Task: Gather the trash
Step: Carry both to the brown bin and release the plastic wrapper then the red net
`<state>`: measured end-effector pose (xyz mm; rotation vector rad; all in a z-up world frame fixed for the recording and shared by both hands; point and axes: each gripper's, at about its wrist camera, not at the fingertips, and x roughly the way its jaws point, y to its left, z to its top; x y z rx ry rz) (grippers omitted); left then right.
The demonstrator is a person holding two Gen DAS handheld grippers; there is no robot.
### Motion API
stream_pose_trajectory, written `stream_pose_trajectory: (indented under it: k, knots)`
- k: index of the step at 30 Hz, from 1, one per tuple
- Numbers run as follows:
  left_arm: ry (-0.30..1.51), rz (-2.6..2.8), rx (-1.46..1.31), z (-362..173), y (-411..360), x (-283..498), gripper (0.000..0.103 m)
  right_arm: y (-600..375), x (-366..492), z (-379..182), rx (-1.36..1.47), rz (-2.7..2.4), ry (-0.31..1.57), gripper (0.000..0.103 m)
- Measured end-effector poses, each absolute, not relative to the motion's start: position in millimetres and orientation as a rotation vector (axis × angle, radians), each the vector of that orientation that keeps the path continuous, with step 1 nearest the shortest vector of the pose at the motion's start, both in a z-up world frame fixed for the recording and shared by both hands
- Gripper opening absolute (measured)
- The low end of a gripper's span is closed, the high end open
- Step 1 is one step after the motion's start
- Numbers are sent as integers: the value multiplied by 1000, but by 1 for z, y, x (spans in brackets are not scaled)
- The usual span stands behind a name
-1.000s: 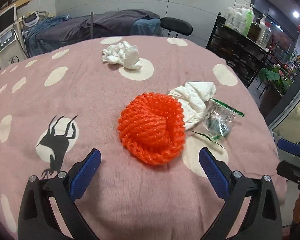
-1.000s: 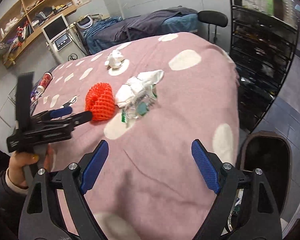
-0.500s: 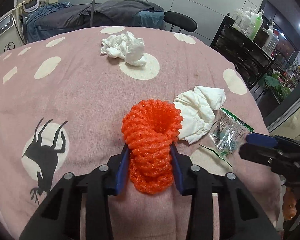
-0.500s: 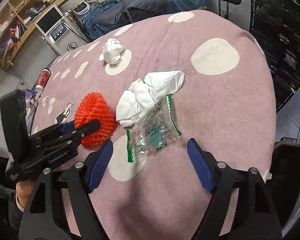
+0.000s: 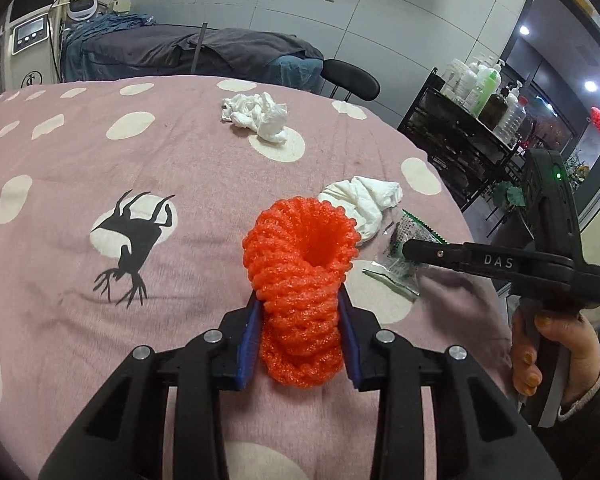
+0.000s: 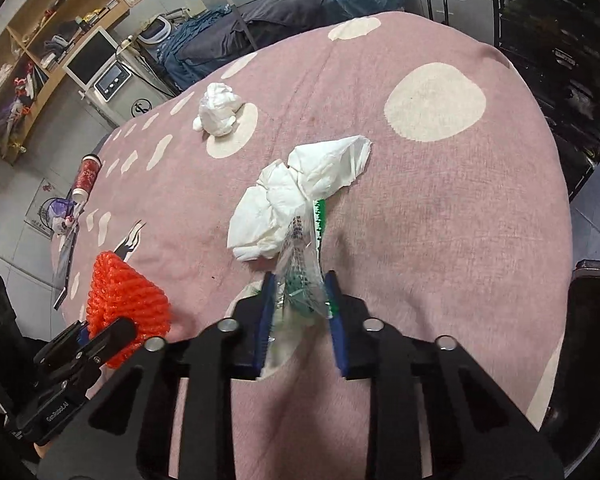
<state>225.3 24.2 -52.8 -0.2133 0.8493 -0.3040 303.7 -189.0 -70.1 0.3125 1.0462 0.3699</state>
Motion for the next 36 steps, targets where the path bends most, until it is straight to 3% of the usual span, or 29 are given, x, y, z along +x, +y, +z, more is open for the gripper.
stream_pose_trajectory:
  k: [20, 36]
  knots:
    - [783, -498, -248, -39, -38, 148, 34, -296, 154, -47, 455, 188, 775, 17]
    - [791, -738, -158, -41, -136, 121, 34, -390, 106, -114, 422, -197, 816, 17]
